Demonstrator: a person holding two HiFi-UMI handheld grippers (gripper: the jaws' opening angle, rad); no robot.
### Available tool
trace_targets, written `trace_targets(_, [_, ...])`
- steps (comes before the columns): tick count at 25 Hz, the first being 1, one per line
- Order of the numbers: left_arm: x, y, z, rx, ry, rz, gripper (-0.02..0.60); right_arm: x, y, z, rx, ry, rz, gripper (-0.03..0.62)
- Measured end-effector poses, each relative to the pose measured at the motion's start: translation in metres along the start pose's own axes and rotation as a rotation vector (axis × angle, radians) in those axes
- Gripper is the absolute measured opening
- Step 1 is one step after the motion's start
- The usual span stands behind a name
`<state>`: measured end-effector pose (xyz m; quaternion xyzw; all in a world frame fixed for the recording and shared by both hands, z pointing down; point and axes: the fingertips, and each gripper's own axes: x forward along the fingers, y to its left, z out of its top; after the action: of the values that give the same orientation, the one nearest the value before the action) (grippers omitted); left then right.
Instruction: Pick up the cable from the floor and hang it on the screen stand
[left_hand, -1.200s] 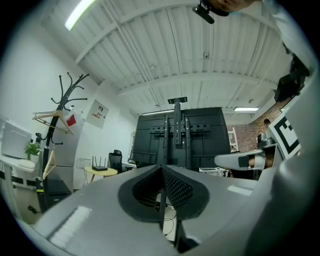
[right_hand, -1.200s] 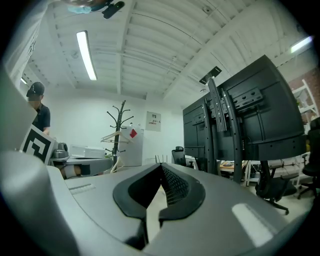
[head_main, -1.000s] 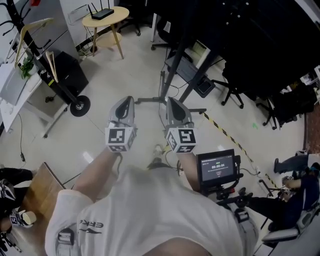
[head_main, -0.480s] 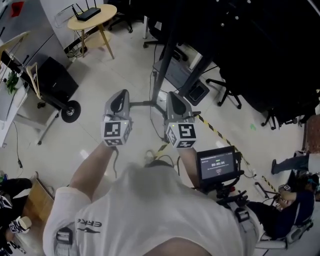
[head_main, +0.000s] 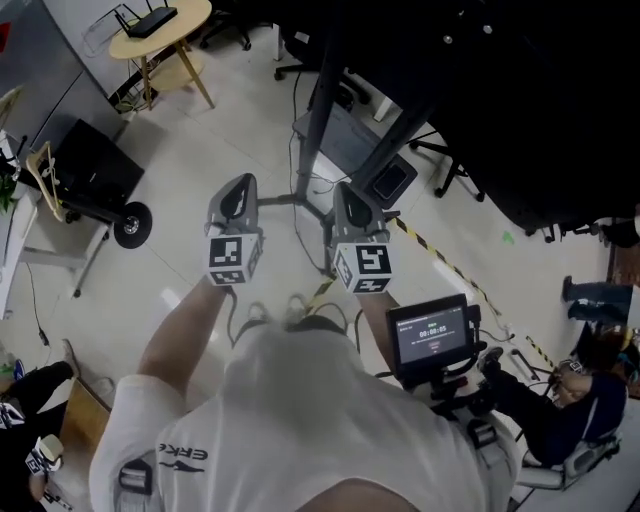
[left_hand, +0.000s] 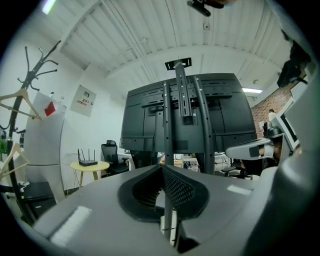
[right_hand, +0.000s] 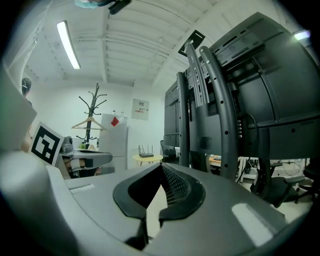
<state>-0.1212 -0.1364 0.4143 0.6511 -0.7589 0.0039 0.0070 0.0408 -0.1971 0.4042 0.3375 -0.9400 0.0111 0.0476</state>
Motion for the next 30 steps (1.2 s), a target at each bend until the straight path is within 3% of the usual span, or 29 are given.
trace_targets(8, [0.032,0.010,-0.047,-0.018,0.089,-0.049,0.003,0.019,-0.006,-0.038,-0.020,0.075,-0.043,0.012])
trace_targets(14, [0.058,0.009,-0.096,-0.011,0.124,-0.092,0.003,0.034,-0.014,-0.104,-0.032,0.152,-0.052,0.012])
trace_targets(20, [0.076,0.008,-0.186,-0.009,0.170,-0.097,0.003,0.044,-0.027,-0.204,-0.016,0.226,-0.061,0.012])
trace_targets(30, [0.114,0.007,-0.380,-0.015,0.202,-0.120,0.003,0.088,-0.038,-0.404,-0.004,0.273,-0.050,0.012])
